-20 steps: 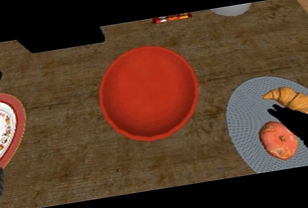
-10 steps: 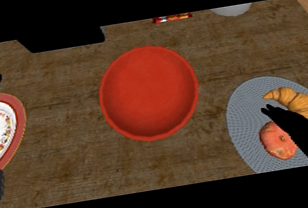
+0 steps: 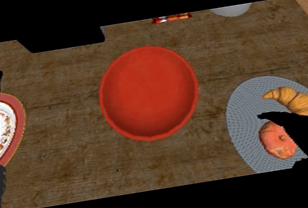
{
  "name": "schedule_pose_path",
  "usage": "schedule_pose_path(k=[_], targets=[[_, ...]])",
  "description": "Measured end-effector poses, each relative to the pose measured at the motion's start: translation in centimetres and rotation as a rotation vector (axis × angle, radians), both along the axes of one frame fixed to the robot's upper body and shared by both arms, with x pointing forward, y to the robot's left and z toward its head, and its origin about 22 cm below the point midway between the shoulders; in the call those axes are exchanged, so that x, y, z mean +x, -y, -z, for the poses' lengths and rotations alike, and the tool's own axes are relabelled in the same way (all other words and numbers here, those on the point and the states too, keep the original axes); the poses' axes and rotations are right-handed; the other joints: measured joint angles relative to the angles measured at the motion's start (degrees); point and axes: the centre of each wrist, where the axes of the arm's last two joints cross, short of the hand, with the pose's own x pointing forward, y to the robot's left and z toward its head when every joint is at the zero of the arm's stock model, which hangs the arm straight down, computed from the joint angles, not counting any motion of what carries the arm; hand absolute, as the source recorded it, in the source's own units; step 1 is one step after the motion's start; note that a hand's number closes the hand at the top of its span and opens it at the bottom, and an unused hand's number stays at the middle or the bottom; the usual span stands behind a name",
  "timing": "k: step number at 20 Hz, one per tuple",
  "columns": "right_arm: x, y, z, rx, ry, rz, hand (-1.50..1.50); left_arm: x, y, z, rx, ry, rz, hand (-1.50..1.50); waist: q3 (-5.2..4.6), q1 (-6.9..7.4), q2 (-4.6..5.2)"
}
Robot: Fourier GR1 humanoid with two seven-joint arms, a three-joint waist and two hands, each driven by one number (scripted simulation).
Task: Pick the squash from the placemat and place it in the bowl
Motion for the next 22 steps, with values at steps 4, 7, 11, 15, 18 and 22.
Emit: schedule_pose_path(k=[4, 7, 11, 15, 18, 22], targets=[[-0.1, 0.1, -0.1, 0.011, 0.073, -0.026, 1.50, -0.1, 0.2, 0.4, 0.000, 0.002, 0.002, 0.00, -0.04, -0.07, -0.04], [0.3, 0.2, -0.2, 0.000, 0.102, -0.040, 1.50, -0.4, -0.3, 0.9, -0.004, 0.002, -0.001, 0.00, -0.05, -0.06, -0.04], [1.1, 3.7, -0.3, -0.031, 0.106, -0.031, 1.50, -0.4, 0.0, 0.5, 0.002, 0.004, 0.001, 0.00, 0.06, 0.06, 0.05], [2.5, 10.6, -1.4, -0.105, 0.069, 0.018, 1.50, -0.4, 0.1, 0.4, -0.005, -0.001, 0.010, 0.00, 0.17, 0.52, 0.21], [3.8, 14.0, -2.4, -0.135, 0.072, 0.029, 1.50, -0.4, -0.3, 0.2, -0.007, 0.000, 0.009, 0.00, 0.22, 0.63, 0.24], [3.9, 16.7, -3.1, -0.165, 0.113, 0.036, 1.50, -0.4, -0.3, 0.2, -0.006, 0.001, 0.009, 0.00, 0.22, 0.36, 0.17]])
